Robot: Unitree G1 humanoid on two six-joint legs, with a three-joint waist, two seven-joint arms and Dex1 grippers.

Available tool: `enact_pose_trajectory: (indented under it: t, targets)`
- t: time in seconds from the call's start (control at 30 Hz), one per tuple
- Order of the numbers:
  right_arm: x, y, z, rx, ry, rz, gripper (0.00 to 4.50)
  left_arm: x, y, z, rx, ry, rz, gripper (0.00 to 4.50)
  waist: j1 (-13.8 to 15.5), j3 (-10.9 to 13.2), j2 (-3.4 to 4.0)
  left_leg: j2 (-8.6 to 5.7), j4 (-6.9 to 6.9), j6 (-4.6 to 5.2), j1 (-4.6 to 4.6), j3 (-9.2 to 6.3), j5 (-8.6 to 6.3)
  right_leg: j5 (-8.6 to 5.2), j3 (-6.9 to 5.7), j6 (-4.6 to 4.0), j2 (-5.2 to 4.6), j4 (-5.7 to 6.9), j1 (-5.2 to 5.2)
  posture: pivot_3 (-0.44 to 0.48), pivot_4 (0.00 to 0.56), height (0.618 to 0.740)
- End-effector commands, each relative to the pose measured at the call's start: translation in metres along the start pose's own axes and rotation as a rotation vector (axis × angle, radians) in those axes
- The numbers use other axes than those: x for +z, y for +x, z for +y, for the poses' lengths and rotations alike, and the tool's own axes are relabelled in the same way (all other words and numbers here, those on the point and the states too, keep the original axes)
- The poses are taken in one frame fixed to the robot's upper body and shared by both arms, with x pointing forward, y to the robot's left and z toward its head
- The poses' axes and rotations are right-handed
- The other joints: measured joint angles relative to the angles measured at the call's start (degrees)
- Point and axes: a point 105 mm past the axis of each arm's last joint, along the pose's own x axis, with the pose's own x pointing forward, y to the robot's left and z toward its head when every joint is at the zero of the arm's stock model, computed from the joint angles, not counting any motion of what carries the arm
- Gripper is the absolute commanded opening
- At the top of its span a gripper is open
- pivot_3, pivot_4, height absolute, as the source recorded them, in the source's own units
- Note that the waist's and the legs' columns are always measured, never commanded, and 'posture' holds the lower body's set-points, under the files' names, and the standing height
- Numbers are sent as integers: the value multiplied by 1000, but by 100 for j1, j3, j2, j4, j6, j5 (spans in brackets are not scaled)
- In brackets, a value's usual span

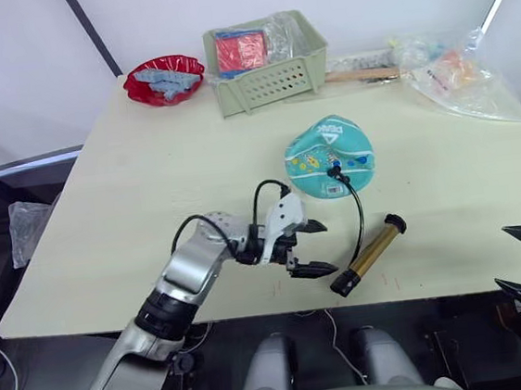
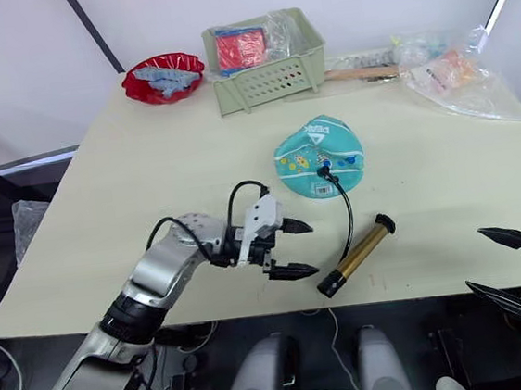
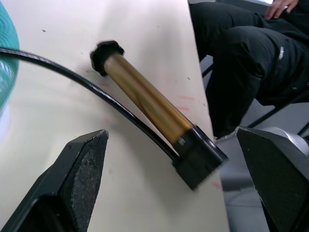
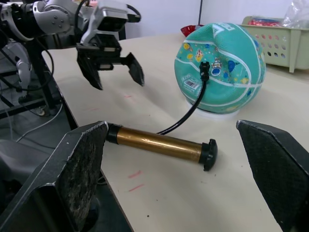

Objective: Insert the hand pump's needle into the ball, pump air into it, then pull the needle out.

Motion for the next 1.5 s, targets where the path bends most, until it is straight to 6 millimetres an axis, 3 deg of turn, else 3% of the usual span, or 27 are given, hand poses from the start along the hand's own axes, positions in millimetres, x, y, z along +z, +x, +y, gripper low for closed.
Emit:
enact_pose_trajectory:
  t: [0.03,0.37,0.83,1.1,1.5]
  targets:
    - [7,2,0,12,-32,-3,4500,9,16,2,16,30,21,4478,-11,0,-1,-3,0,0,-4,-1,0,1,4,-1,0,-1,-1,0,150,740]
    - [5,5,0,10,-30,-7,4500,28,61,-12,-21,40,65,4478,-14,0,0,-14,3,1,-13,-21,0,2,3,-3,1,-1,-2,0,150,740]
    - [2,7,3,0,-23,-15,4500,13,101,-2,117,64,223,4478,-12,-1,1,-17,3,1,-16,-28,0,2,1,-4,2,0,-2,0,150,740]
    - [1,7,4,-10,-25,-16,4500,12,107,14,170,40,254,4478,-15,-1,1,-18,4,0,-17,-30,0,1,0,-4,2,0,-2,0,150,740]
    - [1,8,5,-16,-23,-22,4500,-1,110,10,154,33,304,4478,-14,-1,1,-18,4,0,-17,-32,0,2,0,-4,2,0,-2,0,150,740]
